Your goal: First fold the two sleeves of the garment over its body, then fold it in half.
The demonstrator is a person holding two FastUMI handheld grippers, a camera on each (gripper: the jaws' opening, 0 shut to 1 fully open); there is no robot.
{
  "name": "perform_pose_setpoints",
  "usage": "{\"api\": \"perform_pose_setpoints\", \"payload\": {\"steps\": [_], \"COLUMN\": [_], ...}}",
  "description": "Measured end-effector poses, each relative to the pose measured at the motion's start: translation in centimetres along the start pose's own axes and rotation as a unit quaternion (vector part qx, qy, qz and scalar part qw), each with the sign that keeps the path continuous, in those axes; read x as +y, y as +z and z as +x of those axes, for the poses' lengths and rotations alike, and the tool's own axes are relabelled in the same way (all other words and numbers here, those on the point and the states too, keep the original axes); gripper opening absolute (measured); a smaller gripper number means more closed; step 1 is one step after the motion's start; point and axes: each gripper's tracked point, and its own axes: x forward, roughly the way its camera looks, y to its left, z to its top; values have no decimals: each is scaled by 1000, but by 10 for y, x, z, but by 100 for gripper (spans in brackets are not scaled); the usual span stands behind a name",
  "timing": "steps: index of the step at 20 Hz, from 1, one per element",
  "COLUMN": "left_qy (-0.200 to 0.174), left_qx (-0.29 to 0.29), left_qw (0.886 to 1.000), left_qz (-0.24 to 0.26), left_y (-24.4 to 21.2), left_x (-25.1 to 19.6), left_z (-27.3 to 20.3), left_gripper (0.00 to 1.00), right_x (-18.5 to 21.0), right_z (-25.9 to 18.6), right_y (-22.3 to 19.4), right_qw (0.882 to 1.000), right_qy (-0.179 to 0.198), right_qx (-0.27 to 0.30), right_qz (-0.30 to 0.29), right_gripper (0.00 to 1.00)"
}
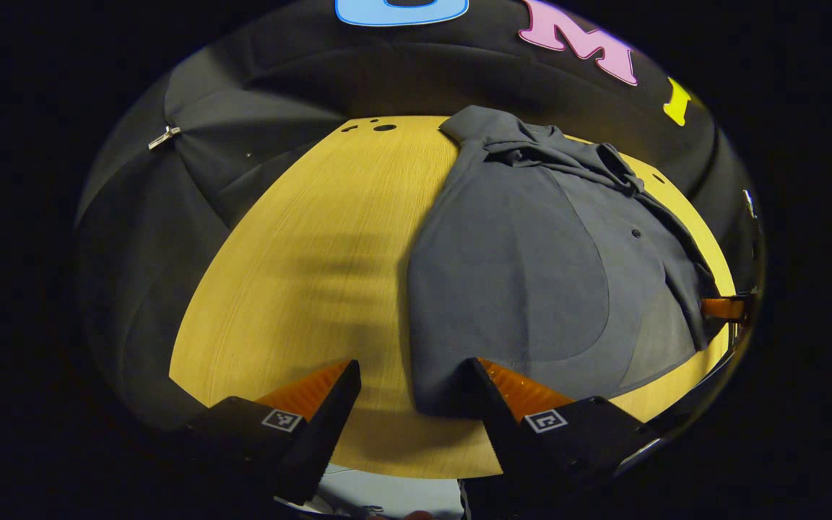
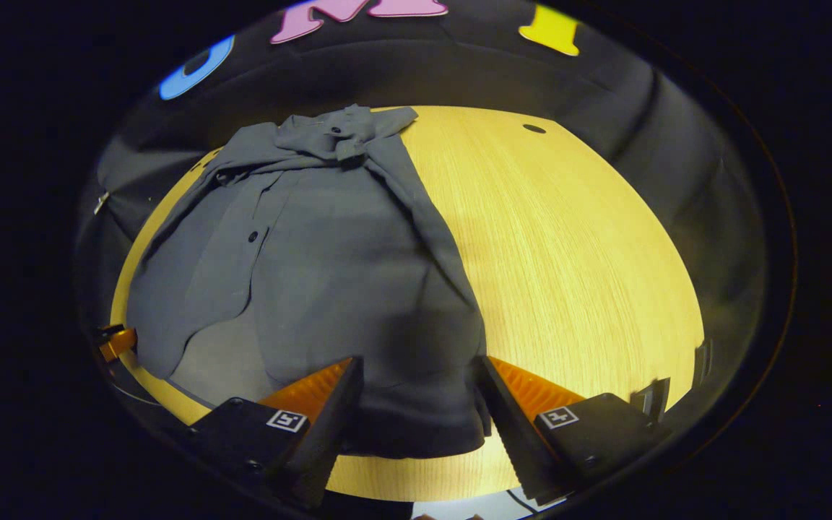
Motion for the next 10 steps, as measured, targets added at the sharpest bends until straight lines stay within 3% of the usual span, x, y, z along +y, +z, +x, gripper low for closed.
{"api": "perform_pose_setpoints", "payload": {"steps": [5,9,10], "left_qy": [-23,-47,-42], "left_qx": [4,12,10], "left_qw": [1000,999,999], "left_qz": [-6,4,12], "left_y": [1,0,1], "left_x": [-22,-49,-52], "left_z": [1,5,5], "left_gripper": [95,94,95], "right_x": [9,21,26], "right_z": [-1,-1,0], "right_y": [-3,-2,-1], "right_qw": [1000,1000,1000], "right_qy": [-4,-1,1], "right_qx": [11,16,17], "right_qz": [8,7,6], "right_gripper": [96,72,75]}}
